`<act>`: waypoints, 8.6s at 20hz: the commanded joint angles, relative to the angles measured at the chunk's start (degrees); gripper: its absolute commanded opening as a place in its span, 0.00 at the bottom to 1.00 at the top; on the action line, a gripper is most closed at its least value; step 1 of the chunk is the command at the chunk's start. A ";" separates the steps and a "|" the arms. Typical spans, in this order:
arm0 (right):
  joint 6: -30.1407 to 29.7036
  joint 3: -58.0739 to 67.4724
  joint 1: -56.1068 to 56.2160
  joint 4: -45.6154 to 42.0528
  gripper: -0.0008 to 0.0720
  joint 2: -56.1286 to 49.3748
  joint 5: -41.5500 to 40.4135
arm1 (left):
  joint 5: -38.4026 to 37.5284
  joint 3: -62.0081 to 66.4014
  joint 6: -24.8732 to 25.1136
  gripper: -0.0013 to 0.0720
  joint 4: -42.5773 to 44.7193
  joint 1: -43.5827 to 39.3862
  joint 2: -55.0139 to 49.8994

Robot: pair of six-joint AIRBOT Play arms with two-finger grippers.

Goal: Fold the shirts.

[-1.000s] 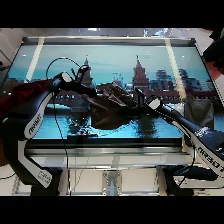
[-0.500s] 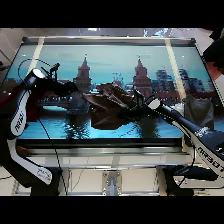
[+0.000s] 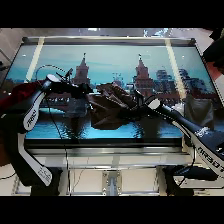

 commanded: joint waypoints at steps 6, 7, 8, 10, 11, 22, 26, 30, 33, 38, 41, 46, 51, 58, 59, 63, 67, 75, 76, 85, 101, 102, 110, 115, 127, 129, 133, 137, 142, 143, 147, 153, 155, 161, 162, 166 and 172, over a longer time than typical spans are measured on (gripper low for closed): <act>0.22 0.02 0.04 1.95 0.68 -0.33 -4.55 | 2.34 0.00 0.48 0.45 -1.18 -1.51 -0.76; 0.22 0.02 0.04 2.95 0.68 -0.35 -5.51 | 2.34 0.00 0.48 0.45 -1.18 -1.51 -0.76; 0.22 0.02 0.04 3.54 0.68 -0.42 -6.49 | 2.34 0.00 0.48 0.45 -1.18 -1.64 -0.76; 0.81 0.02 0.02 3.67 0.80 -1.03 -6.25 | 2.29 0.00 0.48 0.45 -1.18 -1.73 -0.76; 1.51 0.02 0.02 3.56 0.95 -1.49 -4.50 | 2.29 0.00 0.48 0.45 -1.18 -1.75 -0.76; 1.62 1.79 2.16 4.48 0.04 -3.58 -9.97 | 2.56 0.02 0.52 0.03 -2.89 -1.64 -0.74; 1.60 8.02 2.16 4.24 0.70 -3.32 5.95 | 2.51 0.02 0.48 0.04 -2.89 -1.64 -0.74; 8.61 10.62 2.12 -7.65 0.61 3.65 16.76 | 2.54 0.02 0.48 0.45 -2.89 -1.70 -0.74; 18.58 6.14 3.28 -16.70 0.63 12.13 15.10 | 2.54 0.02 0.48 0.45 -2.91 -1.70 -0.74; 29.83 -10.67 9.75 0.13 0.82 13.62 -12.70 | 2.54 0.02 0.48 0.45 -2.93 -1.75 -0.74; 19.69 -10.45 9.99 14.21 0.81 7.58 -18.58 | 2.56 0.02 0.50 0.45 -2.95 -1.73 -0.74; 14.88 -6.01 9.99 19.71 0.65 -1.53 -20.11 | 2.99 0.02 0.50 0.45 -2.93 -1.73 -0.74; 14.84 -1.49 9.99 19.37 0.02 -4.35 -26.25 | 3.87 0.02 0.48 0.40 -2.95 -1.73 -0.74; 8.20 11.45 9.99 -11.52 0.02 8.11 -7.85 | 2.47 0.07 0.79 0.03 -8.94 2.73 5.44; 11.72 13.46 9.99 -19.56 0.02 12.37 -2.25 | 1.57 0.07 1.88 0.03 -8.90 4.50 8.61; 21.66 20.76 9.99 -40.46 0.03 30.16 15.08 | -6.32 0.07 3.50 0.03 -8.92 13.97 26.67; 22.75 29.49 9.99 -43.23 0.03 45.55 16.59 | -9.14 0.07 3.56 0.03 -8.85 23.52 48.48; 22.71 41.44 9.99 -64.87 0.02 52.17 17.20 | -5.44 0.07 3.48 0.03 6.88 32.06 71.23; 22.73 41.44 9.99 -70.10 0.02 51.17 18.01 | -5.90 0.02 0.98 0.03 8.74 32.06 70.12; 25.07 41.44 0.33 -83.73 0.02 26.12 26.80 | -7.17 0.04 -6.43 0.03 16.44 12.17 40.00; 17.49 53.53 -32.87 -45.90 0.70 0.04 9.16 | 26.45 0.33 -8.00 0.95 7.26 14.19 24.94; 17.03 54.84 -35.63 -49.31 0.70 2.27 15.96 | 21.77 0.22 -7.82 0.95 9.14 17.55 28.65; 8.26 12.90 -56.08 -42.25 0.66 36.83 23.61 | 13.31 -40.33 -13.55 0.95 15.30 29.38 55.36; 6.78 -15.30 -66.31 -14.47 0.30 37.73 22.93 | 17.25 -57.55 -10.43 0.95 -1.55 27.50 55.89; -3.10 -6.93 -66.07 -6.45 0.57 29.03 23.47 | 28.76 -55.43 -0.74 0.94 -29.64 7.74 33.27; -3.08 -5.40 -66.05 -6.43 0.57 29.03 24.04 | 30.80 -54.14 1.31 0.80 -34.47 6.78 30.53; -2.93 -5.14 -66.03 -6.78 0.56 28.98 26.03 | 31.43 -50.71 2.16 0.48 -36.00 5.70 25.88; 0.42 -8.66 -66.03 -11.08 0.57 28.96 29.16 | 30.99 -49.18 2.21 0.03 -36.74 4.94 25.16; -1.49 -22.56 -66.03 -10.51 0.57 26.29 22.80 | 30.49 -49.18 2.23 0.03 -36.72 4.94 25.42; -3.34 -24.41 -66.03 -8.11 0.57 24.87 20.70 | 30.36 -49.18 2.23 0.03 -36.72 4.94 25.44; -11.74 -25.81 -66.03 2.99 0.57 19.52 14.97 | 30.38 -49.18 2.23 0.03 -36.74 4.92 25.44; -15.15 -25.81 -53.70 8.35 0.57 13.22 2.86 | 30.38 -49.18 2.23 0.03 -36.72 4.92 25.44; -15.13 -25.79 -48.83 11.21 0.57 12.02 -3.43 | 30.38 -49.18 2.23 0.03 -36.72 4.94 25.44; -15.10 -20.90 -40.94 13.90 0.35 7.76 -8.85 | 30.40 -49.11 7.93 0.03 -36.76 4.94 25.44; -15.13 -19.65 -40.28 14.38 0.02 7.15 -8.70 | 30.34 -49.05 9.84 0.03 -36.76 4.98 25.57; -17.35 -12.09 -40.37 13.60 0.02 11.61 2.27 | 24.35 -47.76 23.74 0.03 -36.50 9.22 33.29; -9.16 10.84 -40.37 -5.25 0.02 41.62 28.92 | 11.52 -40.15 25.27 0.03 -20.26 27.76 71.30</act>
